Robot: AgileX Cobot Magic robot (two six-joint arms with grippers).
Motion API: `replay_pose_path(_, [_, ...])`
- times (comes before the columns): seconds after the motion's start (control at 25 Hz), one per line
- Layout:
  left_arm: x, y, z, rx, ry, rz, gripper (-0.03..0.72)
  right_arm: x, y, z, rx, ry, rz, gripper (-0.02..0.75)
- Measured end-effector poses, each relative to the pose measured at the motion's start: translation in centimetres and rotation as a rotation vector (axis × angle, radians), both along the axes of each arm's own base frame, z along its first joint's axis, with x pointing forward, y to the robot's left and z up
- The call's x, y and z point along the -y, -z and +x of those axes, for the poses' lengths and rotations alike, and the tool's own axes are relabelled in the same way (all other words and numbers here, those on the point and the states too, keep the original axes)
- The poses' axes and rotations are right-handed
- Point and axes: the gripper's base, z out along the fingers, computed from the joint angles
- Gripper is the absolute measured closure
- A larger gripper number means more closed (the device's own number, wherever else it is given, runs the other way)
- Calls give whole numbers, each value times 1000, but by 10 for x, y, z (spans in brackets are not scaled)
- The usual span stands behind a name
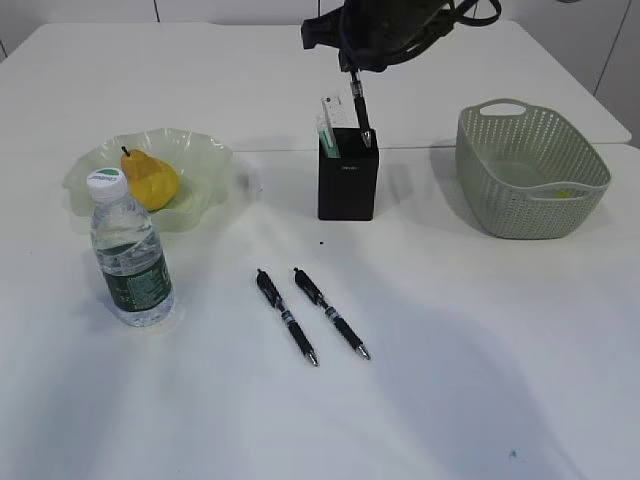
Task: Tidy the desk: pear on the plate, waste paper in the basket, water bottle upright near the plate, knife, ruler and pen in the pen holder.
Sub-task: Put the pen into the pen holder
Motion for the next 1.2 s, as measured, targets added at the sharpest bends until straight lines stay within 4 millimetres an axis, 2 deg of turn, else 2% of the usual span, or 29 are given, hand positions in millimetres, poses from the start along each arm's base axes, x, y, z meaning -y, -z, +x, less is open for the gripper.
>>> replay_pose_path(0.4, [0,0,0,2,0,0,232,-3,-12,13,222,-48,-23,621])
replay_pose_path(1.0, [0,0,0,3,-1,0,232,-18,59,40,219,-94,-23,622])
replay_pose_path(1.2, [0,0,0,3,-1,0,232,-19,72,43,213,-104,-46,621])
